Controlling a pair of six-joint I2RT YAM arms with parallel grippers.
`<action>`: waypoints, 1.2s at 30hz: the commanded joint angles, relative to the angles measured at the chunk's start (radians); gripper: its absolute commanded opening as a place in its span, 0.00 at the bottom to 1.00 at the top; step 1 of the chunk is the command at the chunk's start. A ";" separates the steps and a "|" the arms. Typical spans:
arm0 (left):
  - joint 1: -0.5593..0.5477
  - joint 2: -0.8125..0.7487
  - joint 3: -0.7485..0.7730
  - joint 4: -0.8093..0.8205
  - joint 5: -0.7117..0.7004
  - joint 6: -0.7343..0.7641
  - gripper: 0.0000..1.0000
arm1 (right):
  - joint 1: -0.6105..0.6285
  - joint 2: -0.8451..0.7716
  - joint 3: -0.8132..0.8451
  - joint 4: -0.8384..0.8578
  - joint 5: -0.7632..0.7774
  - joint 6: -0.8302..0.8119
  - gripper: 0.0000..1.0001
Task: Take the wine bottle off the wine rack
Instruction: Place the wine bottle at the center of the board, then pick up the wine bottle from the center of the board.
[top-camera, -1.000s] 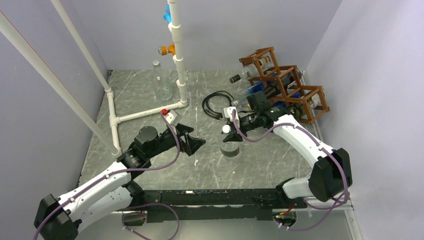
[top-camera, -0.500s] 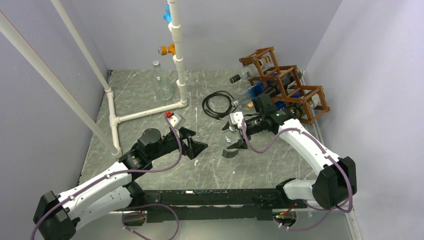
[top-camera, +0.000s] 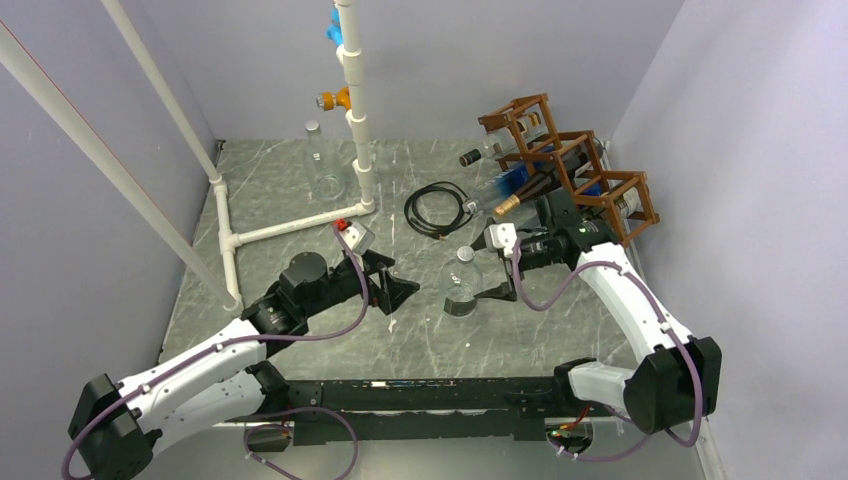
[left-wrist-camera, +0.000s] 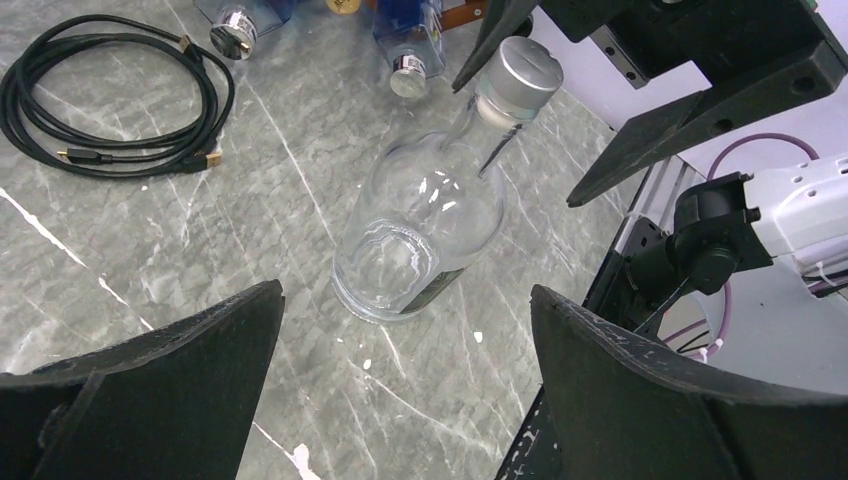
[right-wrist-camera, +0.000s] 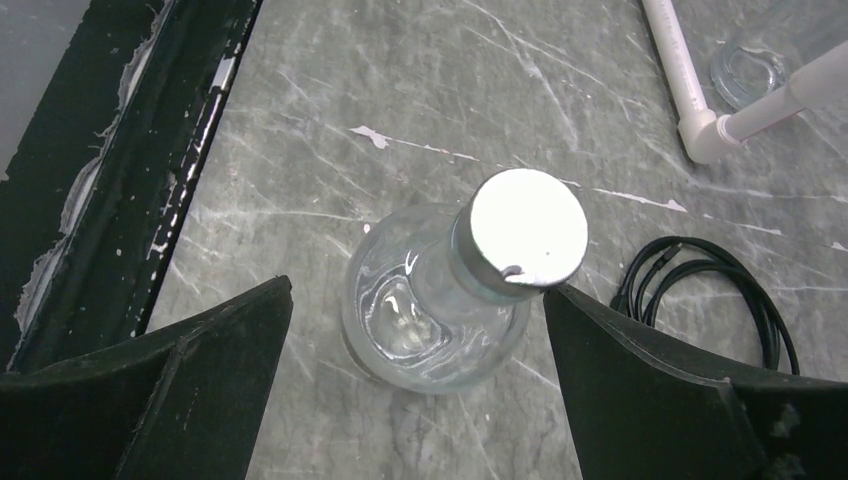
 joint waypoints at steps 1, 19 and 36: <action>-0.006 -0.011 0.039 0.053 -0.020 0.028 0.99 | -0.036 -0.044 -0.018 -0.092 -0.072 -0.140 1.00; -0.006 0.016 0.014 0.191 0.092 0.055 0.99 | -0.136 -0.089 -0.048 -0.098 -0.093 -0.163 1.00; -0.090 0.277 0.041 0.437 0.141 0.474 0.99 | -0.139 -0.083 -0.061 -0.066 -0.076 -0.136 1.00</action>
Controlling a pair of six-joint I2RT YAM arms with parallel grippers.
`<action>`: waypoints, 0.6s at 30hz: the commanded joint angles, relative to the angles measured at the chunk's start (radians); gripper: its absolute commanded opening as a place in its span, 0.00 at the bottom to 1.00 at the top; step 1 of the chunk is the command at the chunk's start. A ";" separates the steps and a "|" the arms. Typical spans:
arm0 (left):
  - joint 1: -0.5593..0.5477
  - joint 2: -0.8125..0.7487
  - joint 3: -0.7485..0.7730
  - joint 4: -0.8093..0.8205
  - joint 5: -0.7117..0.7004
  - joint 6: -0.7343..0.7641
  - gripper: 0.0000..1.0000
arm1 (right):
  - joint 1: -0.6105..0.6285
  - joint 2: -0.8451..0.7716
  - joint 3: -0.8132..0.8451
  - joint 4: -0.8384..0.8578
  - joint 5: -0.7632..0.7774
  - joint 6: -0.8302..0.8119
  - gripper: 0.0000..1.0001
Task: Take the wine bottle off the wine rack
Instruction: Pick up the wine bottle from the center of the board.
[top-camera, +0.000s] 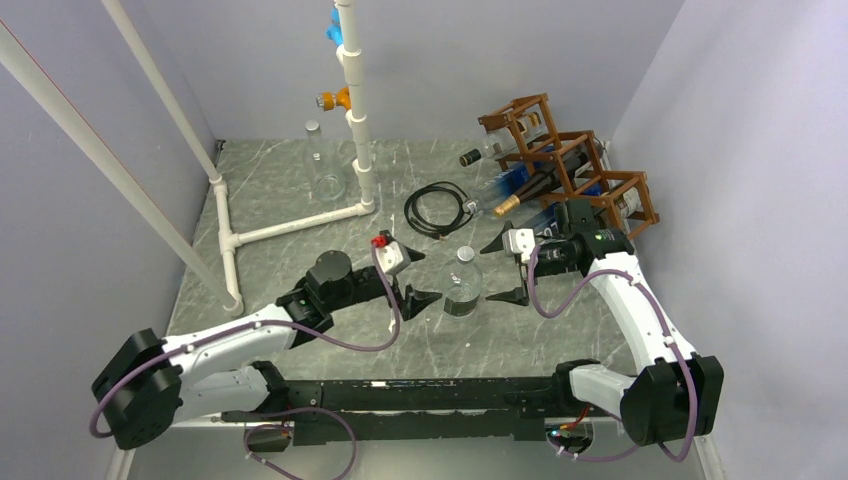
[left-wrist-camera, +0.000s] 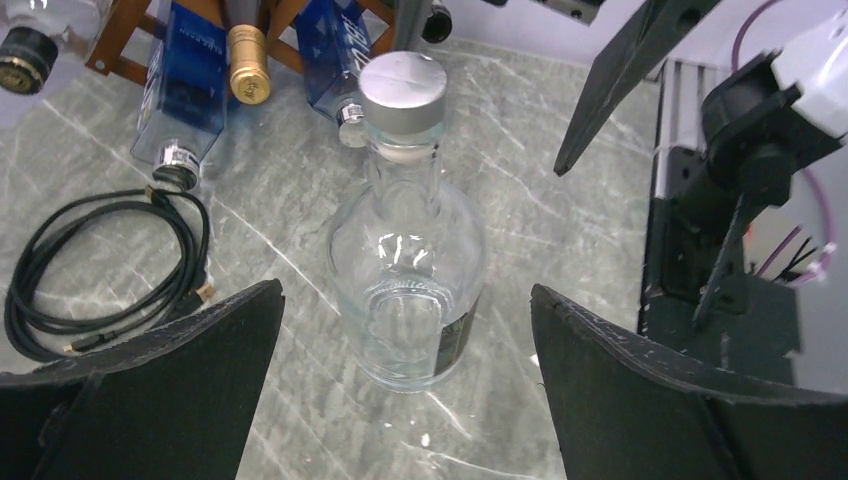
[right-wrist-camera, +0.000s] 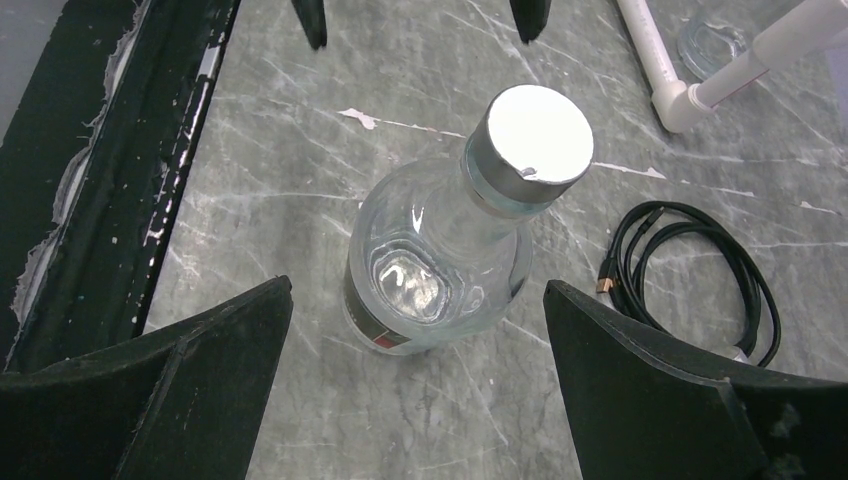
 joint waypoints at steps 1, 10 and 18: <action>-0.035 0.082 0.046 0.158 0.001 0.159 0.99 | -0.005 -0.011 -0.006 0.034 -0.028 -0.010 1.00; -0.044 0.251 0.051 0.450 -0.019 0.076 0.99 | -0.007 0.004 -0.012 0.043 -0.022 -0.005 1.00; -0.043 0.364 0.082 0.576 -0.012 -0.009 0.97 | -0.007 0.019 -0.012 0.038 -0.016 -0.013 1.00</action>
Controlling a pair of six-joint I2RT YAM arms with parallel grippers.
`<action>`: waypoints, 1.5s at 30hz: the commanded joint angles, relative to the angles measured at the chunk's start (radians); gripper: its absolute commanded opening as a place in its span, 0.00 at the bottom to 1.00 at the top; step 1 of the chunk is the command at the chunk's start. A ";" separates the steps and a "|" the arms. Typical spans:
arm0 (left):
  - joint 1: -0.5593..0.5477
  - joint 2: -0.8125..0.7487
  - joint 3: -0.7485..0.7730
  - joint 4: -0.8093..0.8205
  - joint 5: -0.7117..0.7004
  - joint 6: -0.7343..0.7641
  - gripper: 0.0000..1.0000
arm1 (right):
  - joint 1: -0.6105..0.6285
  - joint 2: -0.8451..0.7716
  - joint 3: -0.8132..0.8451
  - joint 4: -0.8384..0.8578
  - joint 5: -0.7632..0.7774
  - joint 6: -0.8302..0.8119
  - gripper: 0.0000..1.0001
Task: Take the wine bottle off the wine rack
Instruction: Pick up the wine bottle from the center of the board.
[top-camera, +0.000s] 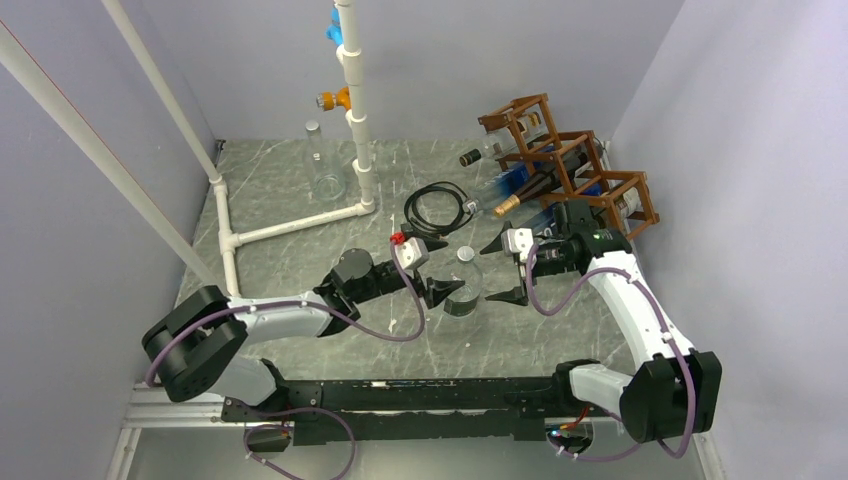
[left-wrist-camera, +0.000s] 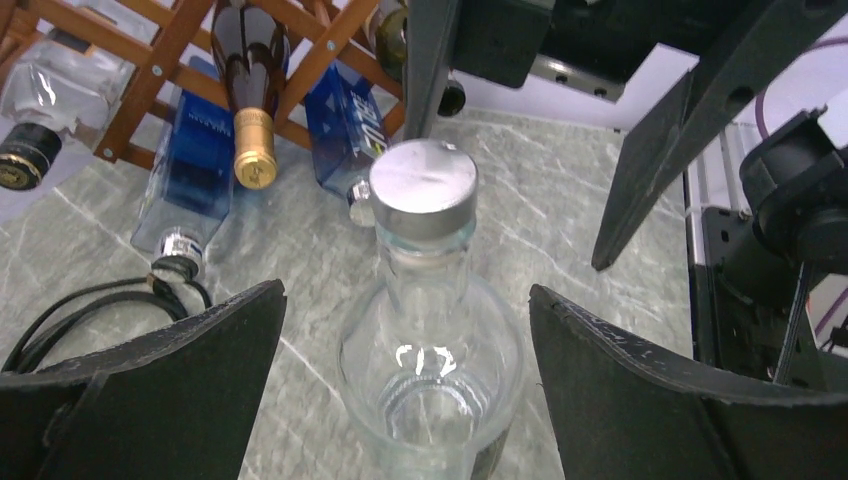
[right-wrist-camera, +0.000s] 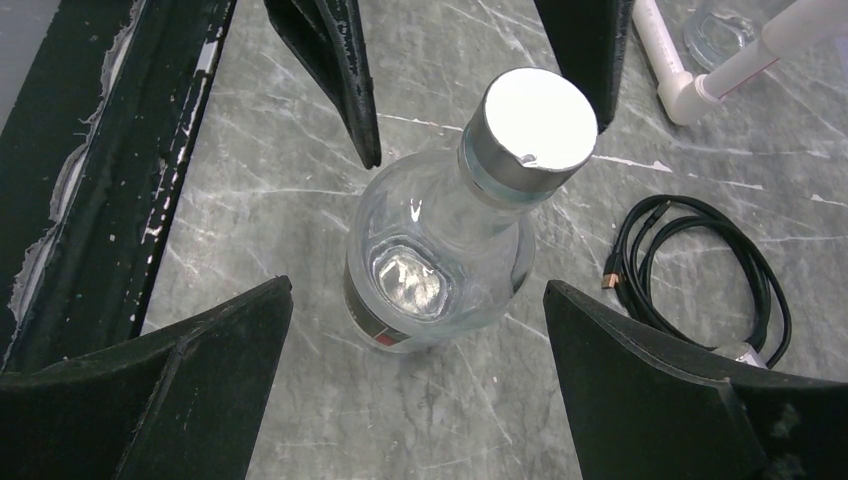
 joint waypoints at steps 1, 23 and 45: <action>-0.006 0.041 0.050 0.161 0.003 -0.062 0.97 | -0.006 0.008 -0.002 0.019 -0.019 -0.021 1.00; -0.067 0.192 0.143 0.153 -0.040 -0.065 0.72 | -0.006 0.018 -0.005 0.012 -0.008 -0.038 1.00; -0.075 0.203 0.162 0.098 -0.086 -0.032 0.19 | -0.012 0.020 -0.006 0.006 -0.009 -0.047 1.00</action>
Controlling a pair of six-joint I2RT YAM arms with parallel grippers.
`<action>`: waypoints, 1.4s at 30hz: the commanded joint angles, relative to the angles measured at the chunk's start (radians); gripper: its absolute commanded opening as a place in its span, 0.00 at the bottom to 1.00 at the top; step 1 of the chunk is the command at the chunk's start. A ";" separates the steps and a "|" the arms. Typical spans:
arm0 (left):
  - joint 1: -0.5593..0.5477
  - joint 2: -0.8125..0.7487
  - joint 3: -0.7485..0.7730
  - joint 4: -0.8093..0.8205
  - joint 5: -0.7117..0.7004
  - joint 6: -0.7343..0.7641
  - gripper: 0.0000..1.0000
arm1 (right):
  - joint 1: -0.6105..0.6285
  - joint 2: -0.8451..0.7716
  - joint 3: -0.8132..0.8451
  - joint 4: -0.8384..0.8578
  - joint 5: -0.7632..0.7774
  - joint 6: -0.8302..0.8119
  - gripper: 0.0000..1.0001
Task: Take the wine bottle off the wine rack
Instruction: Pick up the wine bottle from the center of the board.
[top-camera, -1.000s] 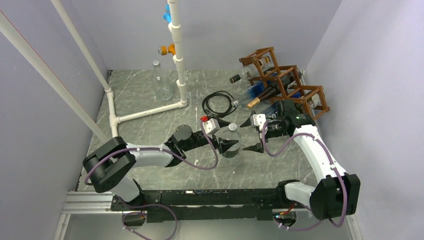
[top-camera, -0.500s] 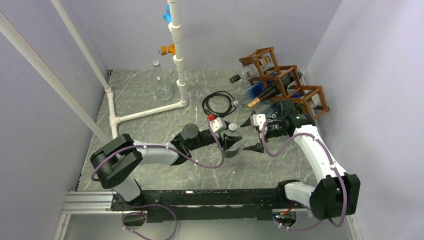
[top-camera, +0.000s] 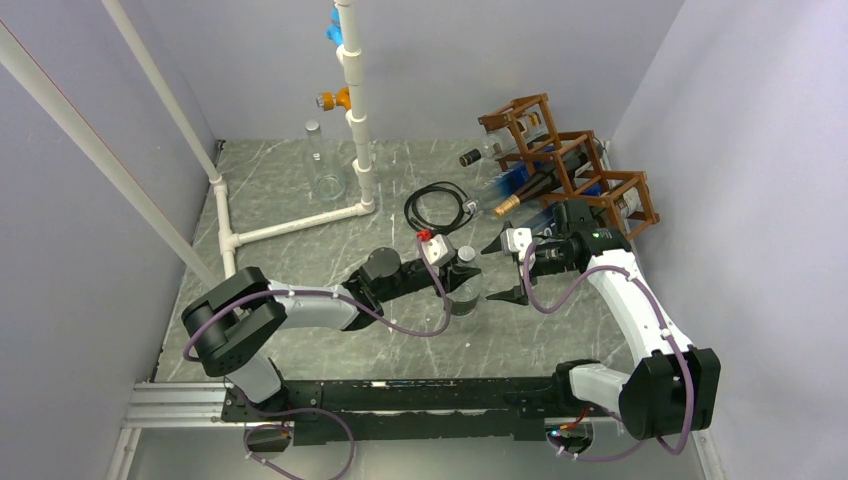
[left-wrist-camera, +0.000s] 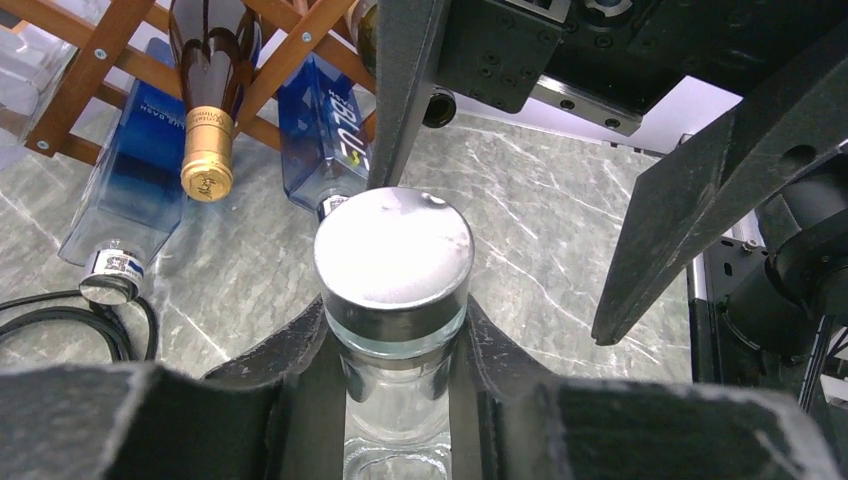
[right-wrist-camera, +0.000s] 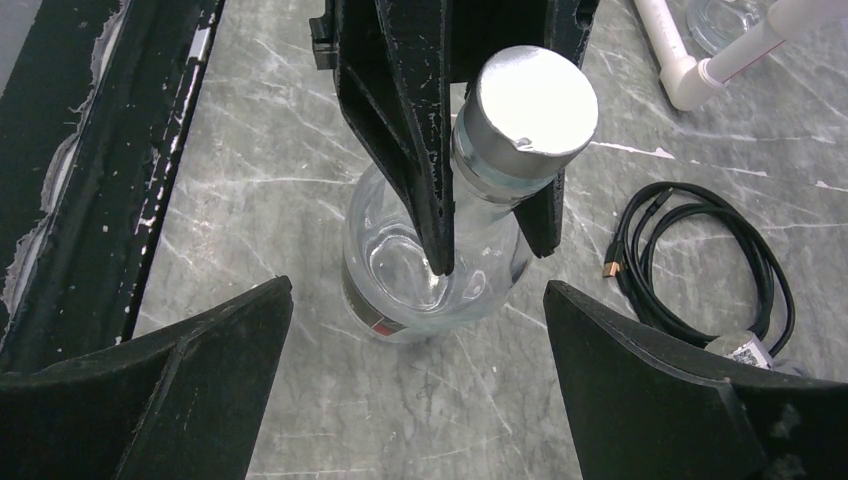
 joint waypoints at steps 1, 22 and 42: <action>-0.007 -0.017 0.029 0.023 -0.012 0.021 0.11 | -0.006 0.005 -0.006 0.007 -0.027 -0.038 1.00; -0.003 -0.381 -0.056 -0.152 -0.182 0.038 0.00 | -0.007 0.015 -0.005 0.001 -0.027 -0.048 1.00; 0.247 -0.597 -0.017 -0.528 -0.154 -0.084 0.00 | -0.007 0.027 -0.006 -0.001 -0.023 -0.053 1.00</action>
